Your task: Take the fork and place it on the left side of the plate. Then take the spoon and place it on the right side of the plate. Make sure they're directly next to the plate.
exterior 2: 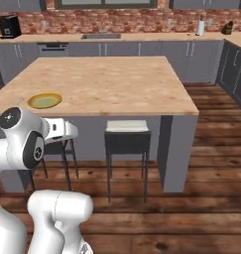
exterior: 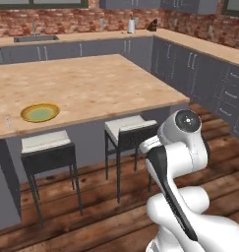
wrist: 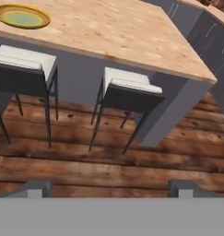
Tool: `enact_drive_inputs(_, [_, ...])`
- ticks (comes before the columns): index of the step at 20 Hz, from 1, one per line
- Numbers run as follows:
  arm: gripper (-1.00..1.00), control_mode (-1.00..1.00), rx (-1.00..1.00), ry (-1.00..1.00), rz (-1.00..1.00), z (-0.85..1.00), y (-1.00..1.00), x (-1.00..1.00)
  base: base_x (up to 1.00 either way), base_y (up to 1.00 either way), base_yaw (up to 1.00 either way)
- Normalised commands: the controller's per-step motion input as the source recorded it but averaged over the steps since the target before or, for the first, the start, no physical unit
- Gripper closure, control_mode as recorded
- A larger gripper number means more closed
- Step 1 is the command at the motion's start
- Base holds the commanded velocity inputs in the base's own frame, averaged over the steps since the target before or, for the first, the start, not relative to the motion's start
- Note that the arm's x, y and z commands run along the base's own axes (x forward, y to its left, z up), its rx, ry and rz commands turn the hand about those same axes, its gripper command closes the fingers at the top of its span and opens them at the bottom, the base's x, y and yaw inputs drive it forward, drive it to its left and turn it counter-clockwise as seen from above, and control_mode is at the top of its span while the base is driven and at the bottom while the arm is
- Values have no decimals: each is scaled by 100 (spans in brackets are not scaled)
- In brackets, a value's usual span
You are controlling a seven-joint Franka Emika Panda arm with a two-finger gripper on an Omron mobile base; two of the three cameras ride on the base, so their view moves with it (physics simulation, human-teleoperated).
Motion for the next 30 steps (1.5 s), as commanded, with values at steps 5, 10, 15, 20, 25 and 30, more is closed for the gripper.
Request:
enact_drive_inputs(5, [-100,100,0,0,0,0,0,0,29,-100,0])
enact_drive_inputs(10, [-100,100,0,0,0,0,0,0,41,-100,0])
enact_drive_inputs(15, [-100,100,0,0,0,0,0,0,55,-100,0])
enact_drive_inputs(20, [-100,100,0,0,0,0,0,0,77,-100,0])
enact_drive_inputs(25, [-100,100,0,0,0,0,0,0,99,-100,1])
enact_drive_inputs(30, [-100,100,0,0,0,0,0,0,100,-100,2])
